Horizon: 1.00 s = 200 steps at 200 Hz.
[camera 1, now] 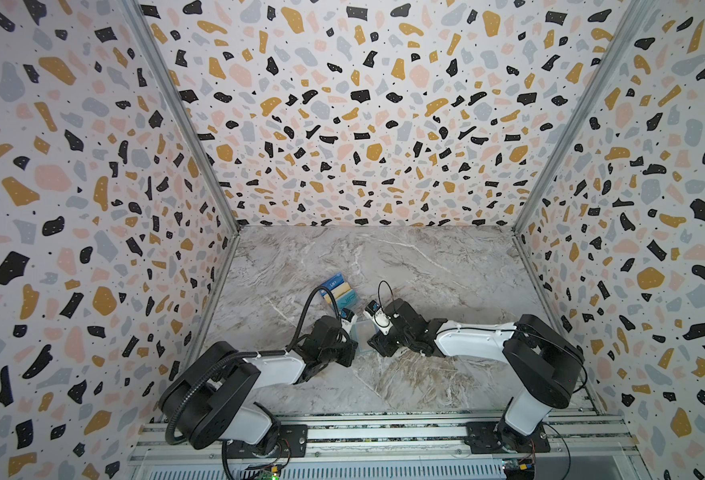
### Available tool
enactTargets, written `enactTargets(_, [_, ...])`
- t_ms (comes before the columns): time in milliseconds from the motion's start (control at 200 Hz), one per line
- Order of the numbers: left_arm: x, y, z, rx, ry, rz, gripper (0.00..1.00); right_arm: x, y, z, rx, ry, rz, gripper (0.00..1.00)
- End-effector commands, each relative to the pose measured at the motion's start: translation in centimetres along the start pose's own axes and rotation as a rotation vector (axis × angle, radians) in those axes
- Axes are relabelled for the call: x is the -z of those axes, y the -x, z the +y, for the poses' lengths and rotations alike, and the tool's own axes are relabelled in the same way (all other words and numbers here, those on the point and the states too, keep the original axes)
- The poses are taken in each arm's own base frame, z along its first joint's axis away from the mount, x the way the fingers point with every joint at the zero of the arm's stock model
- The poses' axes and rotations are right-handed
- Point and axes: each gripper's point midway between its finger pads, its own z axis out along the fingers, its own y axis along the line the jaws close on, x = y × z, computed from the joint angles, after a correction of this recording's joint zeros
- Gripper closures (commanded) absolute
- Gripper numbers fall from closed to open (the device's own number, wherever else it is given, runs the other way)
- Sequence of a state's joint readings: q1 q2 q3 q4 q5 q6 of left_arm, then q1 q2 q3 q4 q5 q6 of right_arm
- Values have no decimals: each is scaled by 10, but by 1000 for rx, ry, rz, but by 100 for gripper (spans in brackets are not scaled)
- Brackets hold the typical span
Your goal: Take the credit cards out of the card holder
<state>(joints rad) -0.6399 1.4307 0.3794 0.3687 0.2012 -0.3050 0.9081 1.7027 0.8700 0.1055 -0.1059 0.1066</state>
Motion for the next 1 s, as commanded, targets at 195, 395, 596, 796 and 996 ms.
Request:
enactTargets(195, [-3,-11,0,8,-7,23,100,-9,12,7,44,-18,-11,38])
enactTargets(395, [-6,-16,1,15,-7,40,100,-13,10,12,69,-30,-1,36])
enactTargets(596, [-7,-20,2,21,-6,49,100,-15,9,13,84,-41,0,35])
enactTargets(796, [-7,-21,3,25,-5,51,100,-21,7,13,87,-43,6,34])
enactTargets(996, [-8,-23,4,34,-3,58,100,-29,-2,15,87,-42,29,34])
